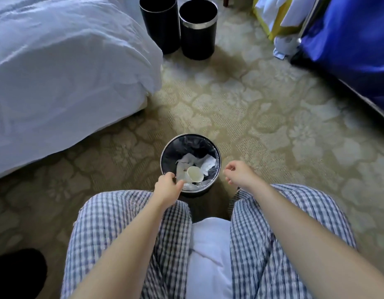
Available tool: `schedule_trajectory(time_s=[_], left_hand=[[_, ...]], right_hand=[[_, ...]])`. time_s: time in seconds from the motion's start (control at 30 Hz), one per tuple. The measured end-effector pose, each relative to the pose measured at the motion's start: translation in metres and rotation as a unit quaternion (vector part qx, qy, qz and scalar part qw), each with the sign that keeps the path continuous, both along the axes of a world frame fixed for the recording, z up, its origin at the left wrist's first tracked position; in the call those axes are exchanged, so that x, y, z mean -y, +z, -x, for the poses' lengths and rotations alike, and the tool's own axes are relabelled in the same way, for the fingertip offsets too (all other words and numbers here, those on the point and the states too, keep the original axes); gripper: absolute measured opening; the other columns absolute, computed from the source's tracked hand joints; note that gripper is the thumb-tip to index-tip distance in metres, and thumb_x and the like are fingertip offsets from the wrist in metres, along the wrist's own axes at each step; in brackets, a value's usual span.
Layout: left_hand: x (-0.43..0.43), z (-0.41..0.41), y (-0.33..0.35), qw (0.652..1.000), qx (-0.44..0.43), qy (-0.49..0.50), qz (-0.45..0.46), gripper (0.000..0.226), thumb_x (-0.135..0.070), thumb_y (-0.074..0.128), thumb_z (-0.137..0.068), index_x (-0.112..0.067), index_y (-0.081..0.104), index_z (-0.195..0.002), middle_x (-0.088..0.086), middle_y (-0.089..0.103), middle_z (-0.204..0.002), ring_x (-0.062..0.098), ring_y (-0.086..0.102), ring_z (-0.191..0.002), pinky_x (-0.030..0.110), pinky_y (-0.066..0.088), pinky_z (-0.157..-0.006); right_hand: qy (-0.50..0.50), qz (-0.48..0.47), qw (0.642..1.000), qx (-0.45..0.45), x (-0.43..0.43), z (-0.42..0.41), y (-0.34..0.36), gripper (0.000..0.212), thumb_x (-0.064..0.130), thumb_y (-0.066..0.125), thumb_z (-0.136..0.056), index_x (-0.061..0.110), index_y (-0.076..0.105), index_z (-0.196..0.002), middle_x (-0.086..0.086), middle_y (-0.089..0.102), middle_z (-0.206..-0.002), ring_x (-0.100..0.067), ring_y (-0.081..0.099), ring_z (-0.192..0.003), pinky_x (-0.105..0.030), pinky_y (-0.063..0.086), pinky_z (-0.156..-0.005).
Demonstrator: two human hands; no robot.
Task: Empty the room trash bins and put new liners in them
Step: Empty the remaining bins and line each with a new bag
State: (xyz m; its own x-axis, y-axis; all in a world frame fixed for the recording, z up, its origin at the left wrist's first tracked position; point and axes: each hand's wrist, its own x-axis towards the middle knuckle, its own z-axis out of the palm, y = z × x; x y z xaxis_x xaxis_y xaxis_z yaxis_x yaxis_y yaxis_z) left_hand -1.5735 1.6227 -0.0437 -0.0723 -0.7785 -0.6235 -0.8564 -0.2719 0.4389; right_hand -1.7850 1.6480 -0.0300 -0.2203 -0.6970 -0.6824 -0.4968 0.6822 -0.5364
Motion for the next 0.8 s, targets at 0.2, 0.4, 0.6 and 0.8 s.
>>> schedule_trajectory(time_s=[0.2,0.4,0.6,0.8], left_hand=[[0.033,-0.008,-0.05,0.99,0.012,0.132,-0.046,0.061,-0.033,0.054,-0.093,-0.002,0.029,-0.14,0.02,0.039,-0.142,0.036,0.041,-0.128,0.044,0.037,-0.106],[0.056,-0.008,-0.093,0.976,0.011,0.194,-0.095,0.063,-0.039,0.042,-0.099,0.003,0.027,-0.143,0.02,0.039,-0.145,0.035,0.039,-0.131,0.037,0.035,-0.1],[0.055,-0.022,-0.124,0.978,0.027,0.18,-0.105,0.043,-0.035,0.037,-0.101,0.0,0.059,-0.09,0.019,0.066,-0.099,0.035,0.062,-0.096,0.036,0.047,-0.083],[0.058,-0.021,-0.113,0.986,0.121,0.084,-0.075,0.036,-0.029,0.032,-0.102,-0.004,0.056,-0.096,0.018,0.062,-0.111,0.035,0.056,-0.106,0.03,0.034,-0.073]], right_hand=[[-0.024,-0.057,0.997,-0.049,0.044,-0.001,-0.055,0.035,0.027,0.053,-0.095,0.001,0.056,-0.118,-0.018,0.061,-0.114,-0.03,0.057,-0.1,-0.034,0.045,-0.082],[-0.031,-0.108,0.993,-0.049,0.056,-0.003,-0.098,0.053,0.03,0.05,-0.097,0.001,0.037,-0.139,-0.017,0.043,-0.142,-0.035,0.041,-0.129,-0.04,0.037,-0.101],[-0.035,-0.104,0.991,-0.07,0.06,-0.011,-0.131,0.022,0.024,0.037,-0.102,0.006,0.045,-0.093,-0.011,0.05,-0.095,-0.026,0.046,-0.086,-0.032,0.036,-0.072],[-0.019,-0.093,0.989,-0.11,0.06,-0.012,-0.129,0.024,0.022,0.035,-0.103,0.005,0.046,-0.089,-0.01,0.049,-0.088,-0.025,0.047,-0.082,-0.03,0.035,-0.069]])
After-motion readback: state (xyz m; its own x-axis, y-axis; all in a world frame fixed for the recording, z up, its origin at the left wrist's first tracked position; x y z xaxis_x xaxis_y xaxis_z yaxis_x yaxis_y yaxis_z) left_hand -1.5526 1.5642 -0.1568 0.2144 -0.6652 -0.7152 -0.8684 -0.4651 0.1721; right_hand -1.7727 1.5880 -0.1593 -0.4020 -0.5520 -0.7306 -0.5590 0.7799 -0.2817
